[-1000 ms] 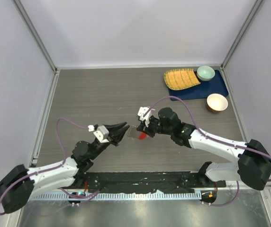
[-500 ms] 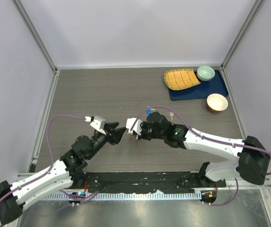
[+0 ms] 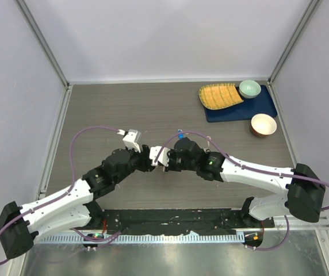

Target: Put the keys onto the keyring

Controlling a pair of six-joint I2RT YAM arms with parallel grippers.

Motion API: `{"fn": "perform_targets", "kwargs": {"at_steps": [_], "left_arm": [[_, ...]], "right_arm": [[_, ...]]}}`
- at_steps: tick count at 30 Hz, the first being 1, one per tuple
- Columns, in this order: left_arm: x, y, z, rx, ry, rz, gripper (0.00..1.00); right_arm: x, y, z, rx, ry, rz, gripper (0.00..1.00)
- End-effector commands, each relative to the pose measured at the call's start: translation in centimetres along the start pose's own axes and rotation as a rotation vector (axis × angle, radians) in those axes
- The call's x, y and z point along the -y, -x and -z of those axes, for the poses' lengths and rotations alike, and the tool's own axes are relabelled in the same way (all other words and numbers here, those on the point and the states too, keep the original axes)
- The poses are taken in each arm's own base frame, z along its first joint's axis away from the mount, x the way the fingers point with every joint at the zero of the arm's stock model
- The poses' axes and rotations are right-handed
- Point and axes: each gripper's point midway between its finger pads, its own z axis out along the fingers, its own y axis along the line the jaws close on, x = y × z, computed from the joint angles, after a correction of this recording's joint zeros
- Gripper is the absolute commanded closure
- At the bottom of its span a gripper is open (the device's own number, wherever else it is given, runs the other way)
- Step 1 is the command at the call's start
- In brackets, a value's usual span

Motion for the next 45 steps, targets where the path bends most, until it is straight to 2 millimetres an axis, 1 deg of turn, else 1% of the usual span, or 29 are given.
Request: {"fn": "perform_targets", "kwargs": {"at_steps": [1,2,4,8,14,20,23,25,27,29,32,33,35,36,39,43,44,45], "left_arm": [[0.8,0.7,0.4,-0.023,-0.002,0.044,0.51],[0.5,0.2,0.5,-0.044,0.01,0.04,0.51],[0.6,0.0,0.7,-0.067,0.008,0.035,0.55],[1.3,0.0,0.8,-0.079,-0.026,0.024,0.57],[1.9,0.0,0.6,-0.102,-0.047,0.005,0.58],[1.7,-0.5,0.1,-0.132,-0.032,-0.007,0.64],[1.7,-0.5,-0.1,-0.141,-0.028,-0.015,0.69],[1.7,-0.4,-0.1,-0.136,-0.028,-0.017,0.75],[1.8,-0.3,-0.1,-0.132,-0.033,-0.018,0.78],[1.9,-0.2,-0.1,-0.129,-0.034,-0.019,0.78],[2.0,-0.1,-0.1,-0.127,-0.037,-0.02,0.82],[2.0,-0.2,-0.1,-0.133,-0.038,-0.022,0.88],[1.9,-0.2,-0.1,-0.137,-0.036,-0.022,0.94],[1.8,-0.5,0.0,-0.146,-0.031,-0.024,0.99],[1.7,-0.6,0.2,-0.154,-0.028,-0.027,1.0],[1.2,-0.2,0.6,-0.129,-0.008,-0.04,1.0],[1.0,0.0,0.8,-0.114,-0.006,-0.047,1.0],[0.9,0.3,0.8,-0.096,-0.004,-0.055,1.0]], "right_arm": [[0.5,0.1,-0.1,-0.017,-0.016,0.015,0.99],[0.5,0.0,-0.2,-0.019,-0.015,0.015,0.99],[0.5,0.1,-0.3,-0.016,-0.013,0.014,0.99],[0.3,0.1,-0.5,-0.015,-0.007,0.01,0.99],[0.2,0.1,-0.5,-0.016,-0.003,0.008,0.99],[-0.1,0.2,-0.7,-0.012,0.004,0.005,0.99],[-0.1,0.1,-0.8,-0.016,0.007,0.004,0.99],[-0.3,0.0,-0.8,-0.018,0.011,0.004,0.99],[-0.3,0.0,-0.9,-0.016,0.012,0.003,0.99],[-0.5,-0.1,-0.9,-0.019,0.017,-0.001,0.99],[-0.6,-0.3,-1.1,-0.023,0.022,-0.005,0.99],[-0.7,-0.3,-1.0,-0.02,0.023,-0.005,0.99],[-0.7,-0.3,-1.1,-0.021,0.023,-0.01,0.99],[-0.7,-0.4,-1.1,-0.021,0.022,-0.012,0.99],[-0.7,-0.4,-1.1,-0.023,0.019,-0.022,0.99],[-1.0,-0.6,-1.1,-0.018,0.018,-0.066,0.99],[-1.2,-0.4,-1.1,-0.01,0.023,-0.077,0.97],[-1.4,-0.3,-1.1,-0.002,0.029,-0.091,0.93]]}}
